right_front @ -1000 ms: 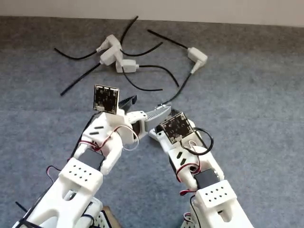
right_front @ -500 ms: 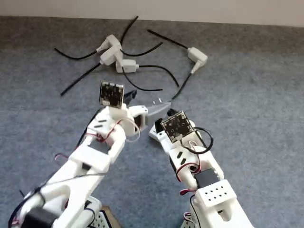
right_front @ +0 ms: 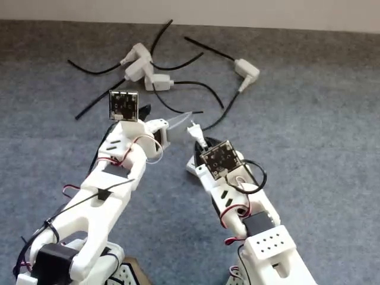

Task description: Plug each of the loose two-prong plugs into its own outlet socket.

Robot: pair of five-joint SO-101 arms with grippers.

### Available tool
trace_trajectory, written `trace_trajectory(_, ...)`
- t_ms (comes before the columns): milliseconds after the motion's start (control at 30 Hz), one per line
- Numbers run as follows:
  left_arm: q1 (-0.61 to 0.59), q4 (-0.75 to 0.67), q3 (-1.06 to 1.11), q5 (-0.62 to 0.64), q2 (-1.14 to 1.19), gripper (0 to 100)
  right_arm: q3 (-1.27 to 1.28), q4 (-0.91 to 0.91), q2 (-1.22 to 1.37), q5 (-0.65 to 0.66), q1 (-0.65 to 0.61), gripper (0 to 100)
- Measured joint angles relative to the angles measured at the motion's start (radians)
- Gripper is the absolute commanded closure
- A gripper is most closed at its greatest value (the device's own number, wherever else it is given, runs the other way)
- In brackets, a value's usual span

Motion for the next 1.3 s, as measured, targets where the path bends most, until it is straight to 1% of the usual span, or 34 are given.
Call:
trace_trajectory(400,0.002,0.000,0.000,0.000,0.000,60,0.000,0.000,0.000,0.000,0.000,99.1)
trace_trajectory(667,0.074,-0.006,0.058,-0.002,-0.002,60,0.002,0.002,0.000,0.002,0.000,99.1)
trace_trajectory(867,0.074,-0.005,0.060,-0.002,-0.002,60,0.002,0.002,0.000,0.002,0.000,99.1)
trace_trajectory(1067,0.074,0.035,0.058,-0.002,-0.002,60,0.002,0.003,0.002,0.002,0.000,99.1)
trace_trajectory(1300,0.089,0.037,0.058,-0.002,-0.002,60,0.002,0.003,0.002,0.002,0.000,99.1)
